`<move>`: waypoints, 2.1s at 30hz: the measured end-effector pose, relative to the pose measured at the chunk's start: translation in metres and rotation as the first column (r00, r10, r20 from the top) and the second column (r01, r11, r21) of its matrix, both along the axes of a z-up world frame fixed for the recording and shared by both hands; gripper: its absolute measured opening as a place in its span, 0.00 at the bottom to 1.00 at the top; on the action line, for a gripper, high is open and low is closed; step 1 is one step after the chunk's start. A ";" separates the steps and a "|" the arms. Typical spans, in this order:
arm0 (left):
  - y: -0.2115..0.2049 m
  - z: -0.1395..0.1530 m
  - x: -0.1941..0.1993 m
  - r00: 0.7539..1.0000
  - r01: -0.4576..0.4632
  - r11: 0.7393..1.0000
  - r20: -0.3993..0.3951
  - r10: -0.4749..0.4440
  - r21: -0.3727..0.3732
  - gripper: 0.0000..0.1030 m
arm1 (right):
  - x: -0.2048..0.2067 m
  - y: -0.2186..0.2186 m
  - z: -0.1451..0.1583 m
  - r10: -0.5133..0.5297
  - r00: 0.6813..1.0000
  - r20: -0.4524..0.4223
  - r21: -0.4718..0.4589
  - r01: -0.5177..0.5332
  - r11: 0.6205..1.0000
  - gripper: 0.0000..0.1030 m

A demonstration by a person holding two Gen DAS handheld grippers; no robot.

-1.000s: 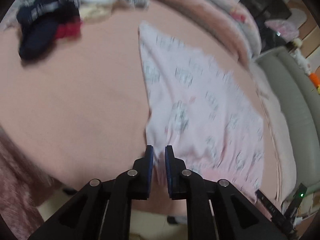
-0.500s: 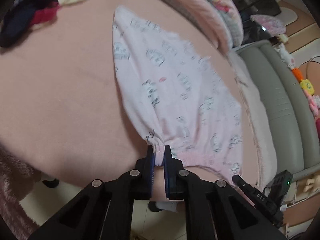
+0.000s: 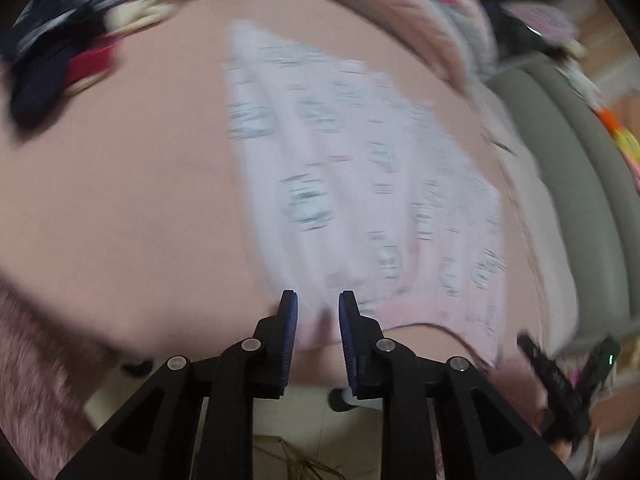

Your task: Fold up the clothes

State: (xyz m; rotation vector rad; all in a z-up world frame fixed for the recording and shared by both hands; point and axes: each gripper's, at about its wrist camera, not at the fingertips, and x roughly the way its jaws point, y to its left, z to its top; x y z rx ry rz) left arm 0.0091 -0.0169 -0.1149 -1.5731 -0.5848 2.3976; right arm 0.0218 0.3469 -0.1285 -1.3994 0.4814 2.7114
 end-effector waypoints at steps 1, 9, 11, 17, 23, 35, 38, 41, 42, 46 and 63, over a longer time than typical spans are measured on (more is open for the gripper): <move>0.009 0.003 -0.006 0.999 0.051 0.999 -0.018 -0.051 -0.008 0.18 | -0.005 -0.008 0.001 0.039 0.999 -0.006 0.021 -0.039 0.999 0.20; -0.007 -0.016 -0.025 0.993 0.081 0.982 0.097 -0.065 -0.169 0.18 | -0.028 -0.047 -0.032 0.217 0.960 0.179 0.098 -0.237 0.967 0.20; -0.034 -0.009 -0.028 0.997 -0.010 0.990 0.073 0.021 -0.140 0.18 | -0.028 -0.035 -0.024 0.207 0.966 0.156 0.037 -0.215 0.976 0.21; -0.072 -0.013 -0.081 0.996 -0.070 0.995 0.053 0.074 -0.077 0.18 | -0.060 -0.051 0.002 0.318 0.942 0.105 0.038 -0.323 0.946 0.24; -0.084 -0.034 -0.114 0.994 -0.088 0.996 0.064 0.086 0.023 0.18 | -0.120 -0.113 0.005 0.409 0.910 0.074 0.086 -0.414 0.906 0.24; -0.087 -0.038 -0.129 0.997 -0.072 0.989 -0.001 0.072 0.127 0.01 | -0.204 -0.203 -0.034 0.480 0.871 0.101 0.018 -0.484 0.875 0.24; -0.097 -0.027 -0.122 0.994 -0.108 0.993 -0.028 0.110 0.052 0.01 | -0.210 -0.203 -0.045 0.463 0.879 0.114 0.013 -0.467 0.884 0.24; -0.105 -0.044 -0.120 0.994 -0.106 0.994 0.038 0.105 0.017 0.01 | -0.208 -0.192 -0.051 0.443 0.893 0.082 -0.004 -0.444 0.896 0.24; -0.107 -0.045 -0.120 0.993 -0.109 0.993 0.040 0.108 0.034 0.02 | -0.208 -0.189 -0.054 0.442 0.894 0.069 -0.009 -0.442 0.897 0.24; -0.133 -0.027 -0.112 0.975 -0.216 0.976 0.042 0.216 -0.002 0.05 | -0.197 -0.189 -0.047 0.459 0.887 0.044 0.037 -0.461 0.887 0.24; -0.146 -0.038 -0.267 0.997 -0.072 0.996 -0.038 0.074 0.052 0.29 | -0.315 -0.189 -0.012 0.426 0.903 0.048 0.103 -0.429 0.897 0.49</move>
